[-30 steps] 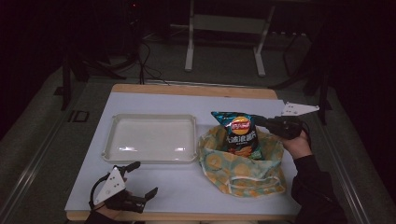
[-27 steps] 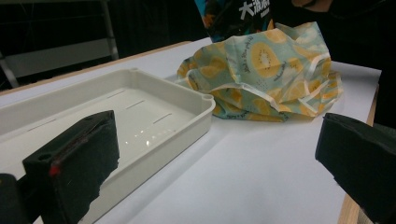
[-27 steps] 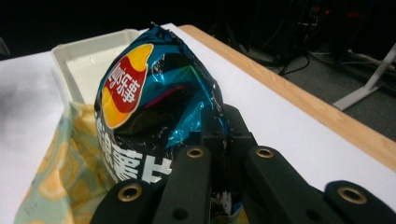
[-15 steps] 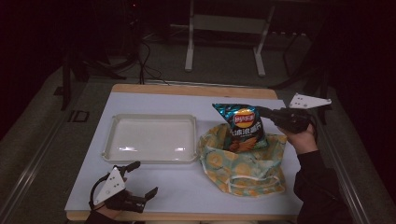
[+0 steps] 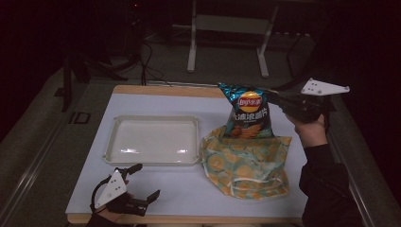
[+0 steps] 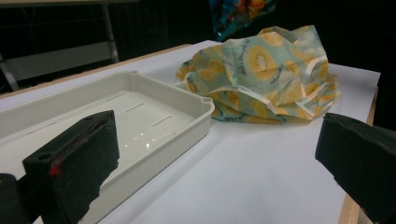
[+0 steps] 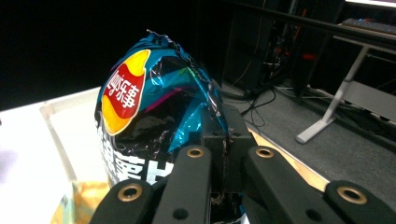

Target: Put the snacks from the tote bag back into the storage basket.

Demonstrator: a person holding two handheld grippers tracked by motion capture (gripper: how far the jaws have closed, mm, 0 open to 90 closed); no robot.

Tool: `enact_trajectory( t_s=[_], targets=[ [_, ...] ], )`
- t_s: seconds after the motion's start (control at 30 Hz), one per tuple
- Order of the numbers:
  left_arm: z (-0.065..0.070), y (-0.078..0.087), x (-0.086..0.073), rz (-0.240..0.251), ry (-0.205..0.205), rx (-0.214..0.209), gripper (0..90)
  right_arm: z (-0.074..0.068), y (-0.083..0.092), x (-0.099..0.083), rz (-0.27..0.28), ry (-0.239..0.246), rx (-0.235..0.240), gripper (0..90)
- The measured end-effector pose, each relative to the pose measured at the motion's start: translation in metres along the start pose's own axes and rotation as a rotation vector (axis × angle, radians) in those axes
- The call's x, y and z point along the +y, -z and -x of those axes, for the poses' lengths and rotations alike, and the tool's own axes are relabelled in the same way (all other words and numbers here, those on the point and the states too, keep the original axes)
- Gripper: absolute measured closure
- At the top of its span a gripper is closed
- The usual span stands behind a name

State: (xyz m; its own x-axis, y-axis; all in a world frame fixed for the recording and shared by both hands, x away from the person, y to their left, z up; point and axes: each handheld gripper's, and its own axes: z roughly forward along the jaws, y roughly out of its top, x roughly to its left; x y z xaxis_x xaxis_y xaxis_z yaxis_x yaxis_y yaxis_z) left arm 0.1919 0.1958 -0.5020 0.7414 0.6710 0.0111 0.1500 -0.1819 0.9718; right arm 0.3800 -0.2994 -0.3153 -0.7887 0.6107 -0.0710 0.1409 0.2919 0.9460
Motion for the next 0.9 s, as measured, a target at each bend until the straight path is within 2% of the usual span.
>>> enact_trajectory(
  t_s=[0.4, 0.47, 0.63, 0.9],
  targets=[
    [0.001, 0.001, 0.0, -0.002, -0.006, 0.009, 0.1, -0.023, -0.024, 0.02, 0.032, 0.003, -0.017, 90.0],
    [0.001, 0.002, 0.0, -0.002, -0.008, 0.011, 0.1, -0.033, -0.037, 0.024, 0.032, -0.001, -0.01, 90.0],
    [0.0, 0.002, 0.0, -0.002, -0.012, 0.016, 0.1, -0.047, -0.056, 0.028, 0.033, -0.014, -0.008, 90.0],
    [0.0, 0.002, 0.0, -0.004, -0.013, 0.018, 0.1, -0.066, -0.08, 0.035, 0.051, -0.038, 0.002, 90.0]
  ],
)
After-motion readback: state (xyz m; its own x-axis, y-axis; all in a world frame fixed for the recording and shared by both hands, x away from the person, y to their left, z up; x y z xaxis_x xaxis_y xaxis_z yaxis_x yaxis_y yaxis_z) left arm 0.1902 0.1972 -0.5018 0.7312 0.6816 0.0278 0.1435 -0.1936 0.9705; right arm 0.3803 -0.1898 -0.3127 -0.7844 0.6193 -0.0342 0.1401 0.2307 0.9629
